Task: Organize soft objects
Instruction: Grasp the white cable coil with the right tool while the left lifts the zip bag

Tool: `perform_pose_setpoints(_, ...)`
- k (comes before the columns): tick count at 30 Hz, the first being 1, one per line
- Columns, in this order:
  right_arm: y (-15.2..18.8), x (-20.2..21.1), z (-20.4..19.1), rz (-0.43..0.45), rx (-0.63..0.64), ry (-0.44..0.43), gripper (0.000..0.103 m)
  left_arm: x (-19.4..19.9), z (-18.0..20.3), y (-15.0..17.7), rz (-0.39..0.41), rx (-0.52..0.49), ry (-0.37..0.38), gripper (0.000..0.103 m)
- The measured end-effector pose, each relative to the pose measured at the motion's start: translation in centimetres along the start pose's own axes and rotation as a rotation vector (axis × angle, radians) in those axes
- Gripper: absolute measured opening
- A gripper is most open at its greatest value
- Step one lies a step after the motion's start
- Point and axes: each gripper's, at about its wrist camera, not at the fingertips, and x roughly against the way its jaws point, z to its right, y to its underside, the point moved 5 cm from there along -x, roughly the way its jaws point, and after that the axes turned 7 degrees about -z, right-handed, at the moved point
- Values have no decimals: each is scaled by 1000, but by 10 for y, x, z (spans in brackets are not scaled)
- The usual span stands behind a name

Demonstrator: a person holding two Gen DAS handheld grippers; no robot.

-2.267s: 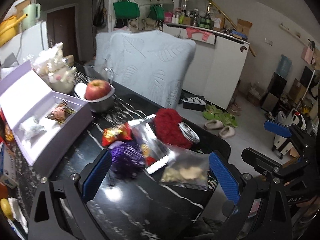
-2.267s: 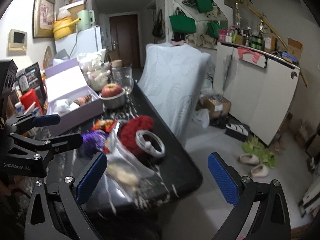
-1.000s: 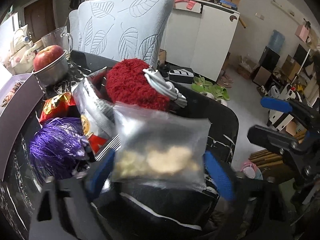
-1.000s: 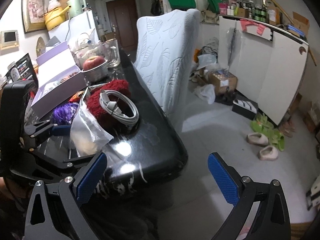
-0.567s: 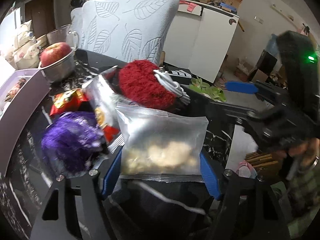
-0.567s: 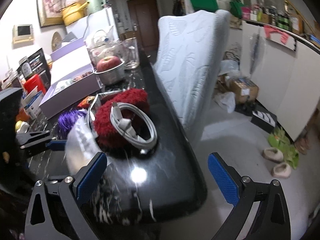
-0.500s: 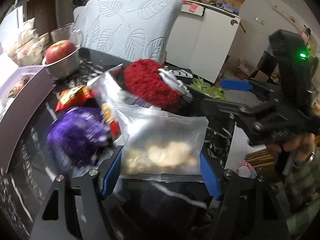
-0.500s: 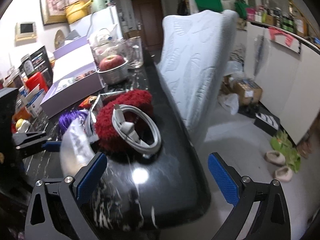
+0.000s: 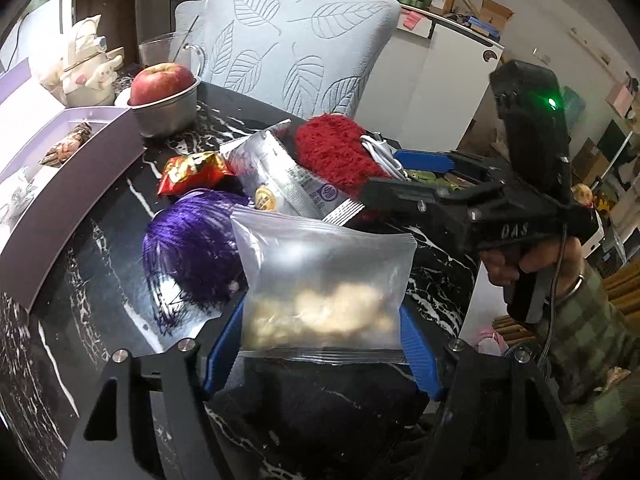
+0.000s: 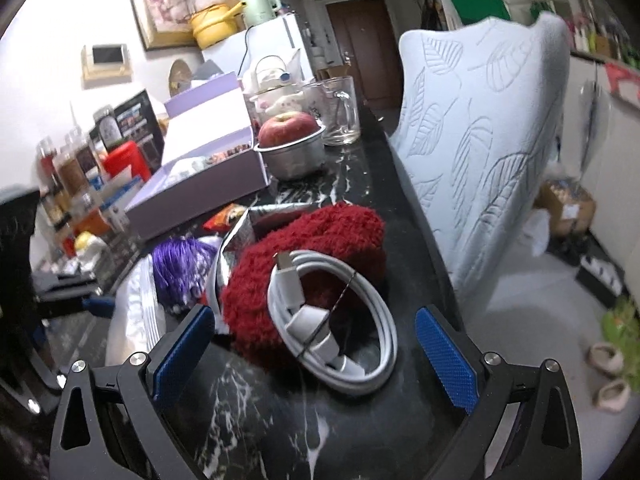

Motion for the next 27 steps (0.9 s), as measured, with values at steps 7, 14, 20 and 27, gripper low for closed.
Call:
perform_pose_setpoints(7,-1,-1,12,-8,-77,-87,77,-4,6,-6,-10,-15,24,72)
perform_pose_setpoints(14,6,7,4,-15,-67,-54,46,-2,5,-3,-6,-6,14,72)
perform_pose_setpoints(20,20,16,-3,-38,-73,28,46,5,2,4,1,5,7,72)
perform_pose_setpoints(27,39,29,-17,-46,-83,60,44,17,2,19,12,20,11,72)
